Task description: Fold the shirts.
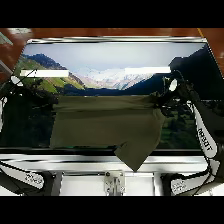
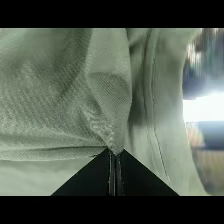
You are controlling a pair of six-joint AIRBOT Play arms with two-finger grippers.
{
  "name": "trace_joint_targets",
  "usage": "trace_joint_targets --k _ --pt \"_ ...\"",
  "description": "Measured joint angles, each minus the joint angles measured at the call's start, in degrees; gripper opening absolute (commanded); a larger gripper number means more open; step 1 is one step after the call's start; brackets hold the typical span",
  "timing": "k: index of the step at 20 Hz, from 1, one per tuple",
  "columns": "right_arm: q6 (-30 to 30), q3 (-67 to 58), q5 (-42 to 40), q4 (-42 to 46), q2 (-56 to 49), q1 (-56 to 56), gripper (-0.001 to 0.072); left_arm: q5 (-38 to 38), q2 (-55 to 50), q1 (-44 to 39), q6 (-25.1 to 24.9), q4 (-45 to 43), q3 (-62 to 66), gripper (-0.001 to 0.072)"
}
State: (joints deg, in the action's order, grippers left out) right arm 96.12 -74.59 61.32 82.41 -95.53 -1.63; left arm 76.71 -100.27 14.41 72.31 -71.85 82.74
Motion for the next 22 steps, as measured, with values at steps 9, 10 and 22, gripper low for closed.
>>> trace_joint_targets --k 9,10,22 --pt "1.0 -0.3 3.9 -3.1 0.6 0.3 0.0625 2.5 -0.5 0.4 3.9 -0.9 1.7 0.0588" --pt "0.2 -0.8 4.9 -3.1 1.4 0.7 0.0626 4.1 -0.4 0.9 4.1 -0.9 2.0 0.0586" --pt "-8.6 16.5 17.7 0.4 23.5 19.0 0.0625 10.0 18.4 23.0 -3.5 4.3 -29.3 0.059"
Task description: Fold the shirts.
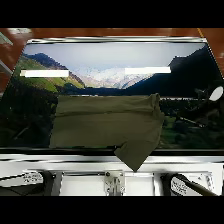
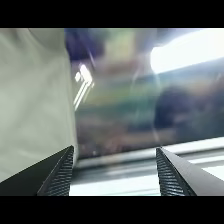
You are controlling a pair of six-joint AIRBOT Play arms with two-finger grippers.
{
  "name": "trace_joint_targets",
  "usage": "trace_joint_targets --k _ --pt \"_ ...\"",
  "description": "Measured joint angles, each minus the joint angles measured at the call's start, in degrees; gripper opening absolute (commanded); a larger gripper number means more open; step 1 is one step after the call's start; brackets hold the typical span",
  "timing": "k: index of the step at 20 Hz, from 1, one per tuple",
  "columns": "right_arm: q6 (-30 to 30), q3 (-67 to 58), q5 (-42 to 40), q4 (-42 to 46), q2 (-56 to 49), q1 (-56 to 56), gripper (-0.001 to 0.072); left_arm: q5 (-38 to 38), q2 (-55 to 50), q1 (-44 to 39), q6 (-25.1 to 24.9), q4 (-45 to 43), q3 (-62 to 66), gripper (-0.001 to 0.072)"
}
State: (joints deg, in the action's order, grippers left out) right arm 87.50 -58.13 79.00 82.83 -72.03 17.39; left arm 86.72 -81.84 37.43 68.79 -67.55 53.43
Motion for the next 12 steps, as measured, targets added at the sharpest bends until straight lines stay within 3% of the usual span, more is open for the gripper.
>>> trace_joint_targets --k 5,11,12 --pt "-2.3 8.1 -4.6 -4.2 2.5 2.0 0.0625 -5.8 2.1 2.6 -3.9 5.0 -13.0 0.0579" --pt "-3.2 10.0 -7.7 -7.3 3.0 2.4 0.0625 -9.8 2.5 -0.2 -4.9 7.4 -17.2 0.0571" --pt "-3.2 10.1 -7.7 -7.5 3.1 2.4 0.0625 -10.3 2.5 -0.8 -5.0 7.6 -17.5 0.0508"
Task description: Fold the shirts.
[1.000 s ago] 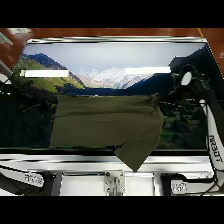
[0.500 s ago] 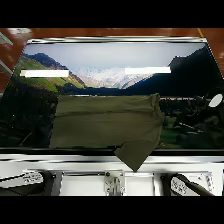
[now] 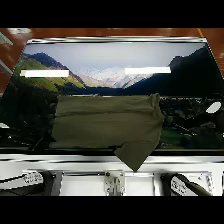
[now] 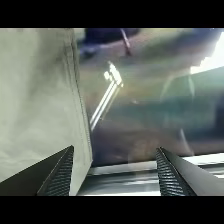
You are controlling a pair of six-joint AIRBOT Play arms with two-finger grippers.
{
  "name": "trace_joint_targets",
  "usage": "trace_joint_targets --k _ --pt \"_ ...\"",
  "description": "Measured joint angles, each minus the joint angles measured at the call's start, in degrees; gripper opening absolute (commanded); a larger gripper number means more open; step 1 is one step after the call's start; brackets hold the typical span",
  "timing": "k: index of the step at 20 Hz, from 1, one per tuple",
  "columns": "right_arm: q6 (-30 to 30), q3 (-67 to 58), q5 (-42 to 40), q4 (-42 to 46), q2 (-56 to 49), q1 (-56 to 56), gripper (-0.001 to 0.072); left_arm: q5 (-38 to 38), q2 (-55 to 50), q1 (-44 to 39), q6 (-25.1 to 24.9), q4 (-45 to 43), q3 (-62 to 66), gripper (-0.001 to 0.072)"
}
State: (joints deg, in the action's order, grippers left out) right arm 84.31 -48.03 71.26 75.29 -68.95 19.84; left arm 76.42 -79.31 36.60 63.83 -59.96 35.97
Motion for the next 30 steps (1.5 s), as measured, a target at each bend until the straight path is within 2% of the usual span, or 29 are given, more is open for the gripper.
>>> trace_joint_targets --k 1,2,4,5,6,10,13,19,21,22,26,27,28,30 --pt "-0.1 0.0 0.0 -0.2 0.0 0.0 0.0625 -0.5 0.0 -0.5 0.0 0.0 -0.2 0.0378" --pt "-0.1 0.1 -0.3 -0.3 0.0 0.0 0.0625 -1.3 0.0 -0.9 0.0 0.0 -0.5 0.0357" --pt "-0.1 0.2 -0.3 -0.3 0.0 0.0 0.0625 -2.5 0.0 -1.8 -0.1 1.5 -1.0 0.0207" --pt "-0.1 0.2 -0.3 -0.3 0.0 0.0 0.0625 -2.6 0.0 -2.1 -0.3 1.9 -1.2 0.0092" --pt "-0.1 0.3 0.0 -0.3 0.0 0.0 0.0625 -2.8 0.0 -2.5 -0.6 2.4 -1.4 0.0039" --pt "-1.4 4.7 2.5 -2.7 1.3 0.0 0.0626 -2.3 0.0 -3.4 -1.3 3.5 -1.7 0.0039" --pt "-3.1 12.3 3.3 -6.2 6.2 -1.2 0.0625 -2.2 0.0 -3.7 -1.7 3.8 -1.7 0.0039" --pt "-3.3 26.2 -1.7 -14.1 12.9 -2.1 0.0616 -2.2 0.0 -3.7 -2.2 4.0 -1.8 0.0039" --pt "-3.6 28.2 -3.8 -16.2 13.5 -2.3 0.0597 -2.2 0.0 -3.7 -2.3 4.1 -1.8 0.0039" --pt "-3.6 28.9 -4.9 -16.8 13.7 -2.3 0.0549 -2.2 0.0 -3.7 -2.3 4.1 -1.8 0.0039" --pt "-3.9 30.1 -8.4 -19.1 12.5 -2.3 0.0547 -2.3 0.0 -3.7 -2.3 4.1 -1.8 0.0039" --pt "-4.4 30.2 -8.4 -20.2 11.4 -2.4 0.0492 -2.3 0.0 -3.7 -2.3 4.1 -1.8 0.0039" --pt "-5.0 30.3 -8.8 -21.2 9.9 -2.9 0.0322 -2.3 0.0 -3.7 -2.3 4.1 -1.8 0.0039" --pt "-6.0 30.4 -10.6 -21.9 7.6 -4.5 0.007 -2.3 0.0 -3.7 -2.3 4.1 -1.8 0.0039"
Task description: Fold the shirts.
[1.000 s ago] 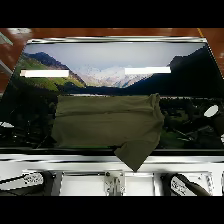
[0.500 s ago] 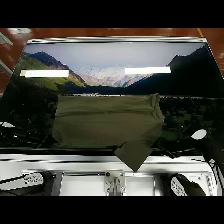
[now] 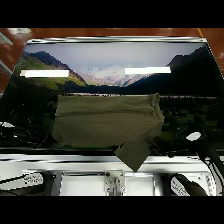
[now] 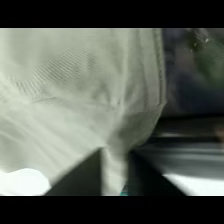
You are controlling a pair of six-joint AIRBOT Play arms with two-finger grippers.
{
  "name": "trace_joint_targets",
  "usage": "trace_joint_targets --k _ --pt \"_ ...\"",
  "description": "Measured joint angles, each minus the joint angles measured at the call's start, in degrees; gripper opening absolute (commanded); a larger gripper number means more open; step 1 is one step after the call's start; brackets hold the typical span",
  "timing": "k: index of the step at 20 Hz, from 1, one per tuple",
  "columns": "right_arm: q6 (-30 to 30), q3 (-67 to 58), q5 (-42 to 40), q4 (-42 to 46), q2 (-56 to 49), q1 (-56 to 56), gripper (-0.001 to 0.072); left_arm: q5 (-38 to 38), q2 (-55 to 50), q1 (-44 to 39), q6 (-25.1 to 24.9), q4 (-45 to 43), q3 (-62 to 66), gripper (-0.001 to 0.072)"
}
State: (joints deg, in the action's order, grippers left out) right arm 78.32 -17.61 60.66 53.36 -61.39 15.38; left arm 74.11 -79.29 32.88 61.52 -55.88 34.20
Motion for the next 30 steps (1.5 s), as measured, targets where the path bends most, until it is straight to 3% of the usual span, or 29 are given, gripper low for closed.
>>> trace_joint_targets --k 5,12,18,27,28,29,30 --pt "-3.9 -2.2 -1.9 -2.8 -0.1 -2.4 0.0062 0.0 0.1 0.0 -0.9 0.1 1.6 0.0038" --pt "-1.8 -17.7 -0.2 -4.6 0.0 -3.1 0.0062 -0.7 0.1 -4.0 -1.3 5.8 13.2 0.0038" --pt "-0.2 -36.6 -2.1 -4.9 -13.3 -4.1 0.0062 -6.8 -3.7 -10.4 4.8 8.3 28.5 0.0038" --pt "2.1 -58.7 -4.2 -5.3 -35.1 -4.5 0.007 -9.2 -20.0 -16.1 13.1 8.9 44.3 0.004" --pt "2.1 -59.6 -4.4 -5.7 -36.5 -4.5 0.0089 -9.3 -21.3 -16.4 13.8 8.9 45.0 0.0044" --pt "2.3 -60.3 -4.7 -6.0 -37.9 -4.5 0.0201 -9.3 -22.3 -16.5 14.5 9.0 45.4 0.0125" --pt "2.4 -60.8 -4.8 -6.2 -38.9 -4.5 0.0386 -9.5 -23.2 -16.7 15.0 8.9 45.8 0.027"
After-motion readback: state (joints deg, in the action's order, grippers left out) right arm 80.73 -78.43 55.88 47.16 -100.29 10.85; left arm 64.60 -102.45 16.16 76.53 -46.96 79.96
